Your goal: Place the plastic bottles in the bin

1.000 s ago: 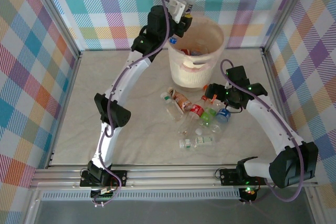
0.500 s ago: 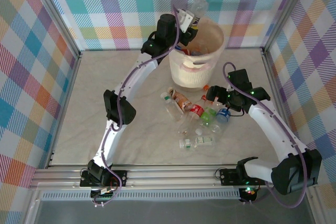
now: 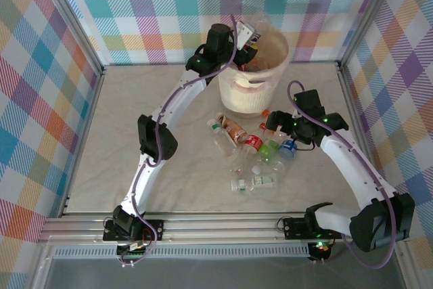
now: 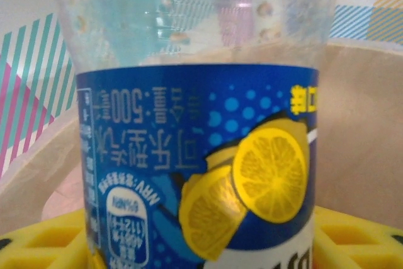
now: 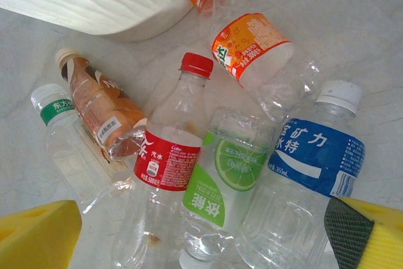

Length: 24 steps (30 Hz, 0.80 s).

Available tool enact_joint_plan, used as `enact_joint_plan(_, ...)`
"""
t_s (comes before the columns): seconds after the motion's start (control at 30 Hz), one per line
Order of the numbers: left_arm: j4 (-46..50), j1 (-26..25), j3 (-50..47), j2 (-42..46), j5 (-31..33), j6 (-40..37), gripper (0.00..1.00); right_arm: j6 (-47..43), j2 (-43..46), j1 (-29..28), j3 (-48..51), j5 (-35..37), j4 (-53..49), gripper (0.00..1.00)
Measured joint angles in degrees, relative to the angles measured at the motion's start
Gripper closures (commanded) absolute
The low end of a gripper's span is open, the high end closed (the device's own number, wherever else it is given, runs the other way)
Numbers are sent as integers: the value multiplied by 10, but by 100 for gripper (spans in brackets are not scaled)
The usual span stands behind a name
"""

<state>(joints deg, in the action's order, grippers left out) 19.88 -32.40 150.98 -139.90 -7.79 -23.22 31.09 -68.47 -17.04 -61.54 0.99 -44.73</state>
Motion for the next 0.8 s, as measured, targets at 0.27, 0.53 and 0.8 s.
enact_joint_plan(0.27, 0, -5, 1, -6, -7, -13, 25, 0, 9, 0, 0, 7, -10, 0)
enact_joint_plan(0.53, 0, -6, 4, -7, -7, -17, 25, 0, 11, 0, 0, 16, -17, 0)
enact_joint_plan(0.8, 11, -14, 4, -5, -3, -21, 17, 0, 11, 0, 2, 16, -21, 0)
